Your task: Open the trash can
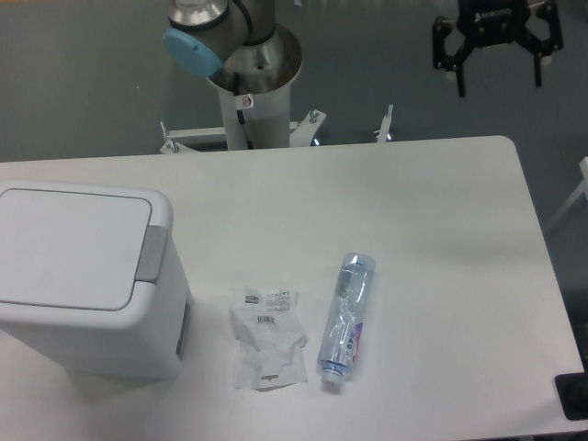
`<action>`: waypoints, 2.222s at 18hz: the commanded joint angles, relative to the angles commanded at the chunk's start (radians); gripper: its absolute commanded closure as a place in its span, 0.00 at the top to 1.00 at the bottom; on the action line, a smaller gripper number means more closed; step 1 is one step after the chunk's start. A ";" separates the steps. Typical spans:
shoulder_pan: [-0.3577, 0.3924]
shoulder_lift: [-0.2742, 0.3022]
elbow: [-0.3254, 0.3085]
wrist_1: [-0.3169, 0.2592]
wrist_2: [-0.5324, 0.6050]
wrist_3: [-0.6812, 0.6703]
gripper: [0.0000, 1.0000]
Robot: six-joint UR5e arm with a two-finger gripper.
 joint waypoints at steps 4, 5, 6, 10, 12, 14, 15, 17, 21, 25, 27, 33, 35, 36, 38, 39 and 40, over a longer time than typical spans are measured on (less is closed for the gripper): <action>-0.093 -0.002 0.022 -0.002 -0.002 -0.205 1.00; -0.119 -0.005 0.021 -0.002 0.001 -0.239 1.00; -0.152 -0.006 0.023 -0.002 0.000 -0.308 1.00; -0.258 -0.043 0.035 0.015 -0.002 -0.522 1.00; -0.319 -0.073 0.040 0.066 -0.002 -0.626 1.00; -0.357 -0.100 0.060 0.090 -0.002 -0.697 1.00; -0.380 -0.116 0.074 0.092 0.000 -0.724 1.00; -0.408 -0.149 0.101 0.094 0.002 -0.764 1.00; -0.474 -0.199 0.120 0.107 0.003 -0.850 1.00; -0.537 -0.225 0.114 0.141 0.000 -0.864 1.00; -0.566 -0.238 0.109 0.141 -0.002 -0.892 1.00; -0.618 -0.252 0.107 0.141 0.000 -0.907 1.00; -0.634 -0.252 0.107 0.141 0.000 -0.907 1.00; -0.640 -0.252 0.106 0.141 0.000 -0.909 1.00; -0.646 -0.247 0.092 0.141 0.000 -0.907 1.00; -0.653 -0.245 0.084 0.141 0.000 -0.906 1.00; -0.660 -0.245 0.078 0.143 0.002 -0.904 1.00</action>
